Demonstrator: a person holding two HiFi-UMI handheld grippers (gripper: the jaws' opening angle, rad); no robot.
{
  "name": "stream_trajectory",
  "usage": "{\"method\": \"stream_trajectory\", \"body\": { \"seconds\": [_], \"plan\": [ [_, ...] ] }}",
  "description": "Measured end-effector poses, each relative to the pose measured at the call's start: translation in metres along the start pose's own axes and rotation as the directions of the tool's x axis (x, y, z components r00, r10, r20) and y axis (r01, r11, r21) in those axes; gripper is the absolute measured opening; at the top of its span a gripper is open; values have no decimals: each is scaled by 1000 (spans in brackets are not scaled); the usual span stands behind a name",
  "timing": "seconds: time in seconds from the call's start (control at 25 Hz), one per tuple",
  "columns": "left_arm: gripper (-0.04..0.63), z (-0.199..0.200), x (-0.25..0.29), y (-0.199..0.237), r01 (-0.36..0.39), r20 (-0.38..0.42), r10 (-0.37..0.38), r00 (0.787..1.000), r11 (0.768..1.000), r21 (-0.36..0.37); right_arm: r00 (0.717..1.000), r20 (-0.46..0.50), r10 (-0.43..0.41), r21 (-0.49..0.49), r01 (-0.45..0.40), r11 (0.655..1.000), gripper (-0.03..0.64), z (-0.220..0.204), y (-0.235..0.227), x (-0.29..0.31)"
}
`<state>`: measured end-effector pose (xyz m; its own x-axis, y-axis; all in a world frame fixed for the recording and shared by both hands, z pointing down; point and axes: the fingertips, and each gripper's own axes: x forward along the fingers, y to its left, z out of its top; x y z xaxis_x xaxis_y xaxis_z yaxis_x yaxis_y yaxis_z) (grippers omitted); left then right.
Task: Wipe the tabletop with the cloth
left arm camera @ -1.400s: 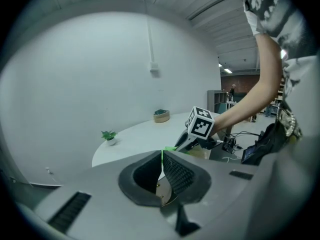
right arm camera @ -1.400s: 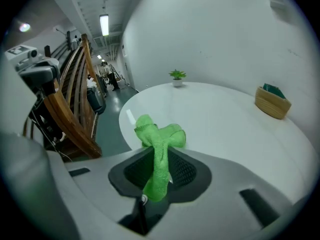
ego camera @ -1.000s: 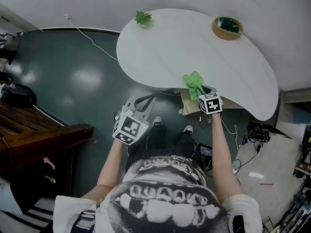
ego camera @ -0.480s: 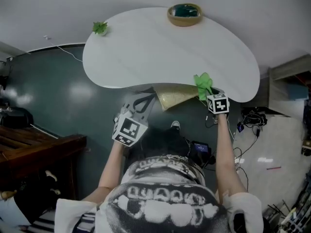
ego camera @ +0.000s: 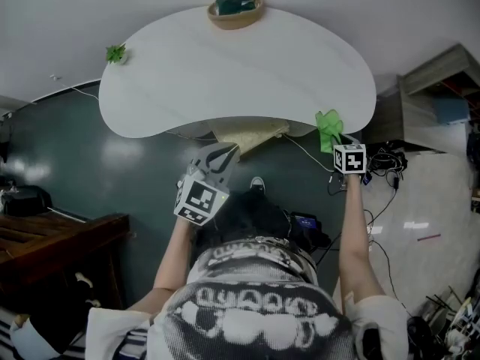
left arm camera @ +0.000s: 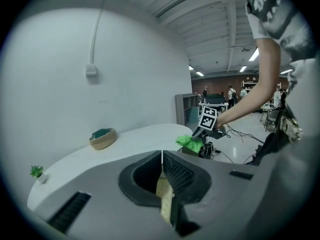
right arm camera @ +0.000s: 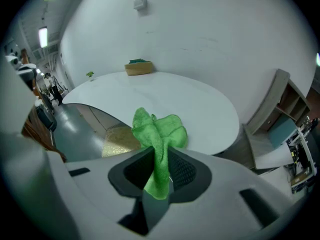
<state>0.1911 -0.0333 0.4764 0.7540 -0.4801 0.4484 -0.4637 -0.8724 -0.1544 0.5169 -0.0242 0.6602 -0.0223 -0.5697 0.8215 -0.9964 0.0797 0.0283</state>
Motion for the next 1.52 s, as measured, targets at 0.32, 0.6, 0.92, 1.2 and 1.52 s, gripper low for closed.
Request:
{"method": "stream_trajectory", "body": {
  "seconds": [0.32, 0.6, 0.92, 1.2, 1.52],
  "plan": [
    [8, 11, 12, -29, -1, 1, 1, 1000, 1000, 19, 1000, -1, -20, 44, 20, 999, 81, -36, -36, -12],
    [8, 1, 1, -36, -3, -38, 3, 999, 1000, 20, 1000, 13, -15, 56, 14, 998, 81, -36, -30, -11],
    [8, -11, -44, -28, -57, -20, 57, 998, 998, 4, 1000, 22, -2, 43, 1, 999, 81, -38, 10, -21],
    [8, -51, -115, -32, -85, -37, 84, 996, 996, -16, 994, 108, 29, -3, -29, 1000, 81, -23, 90, -56],
    [8, -86, -189, -42, -114, -26, 114, 993, 993, -13, 964, 240, 114, -54, -104, 993, 81, -17, 193, -119]
  ]
}}
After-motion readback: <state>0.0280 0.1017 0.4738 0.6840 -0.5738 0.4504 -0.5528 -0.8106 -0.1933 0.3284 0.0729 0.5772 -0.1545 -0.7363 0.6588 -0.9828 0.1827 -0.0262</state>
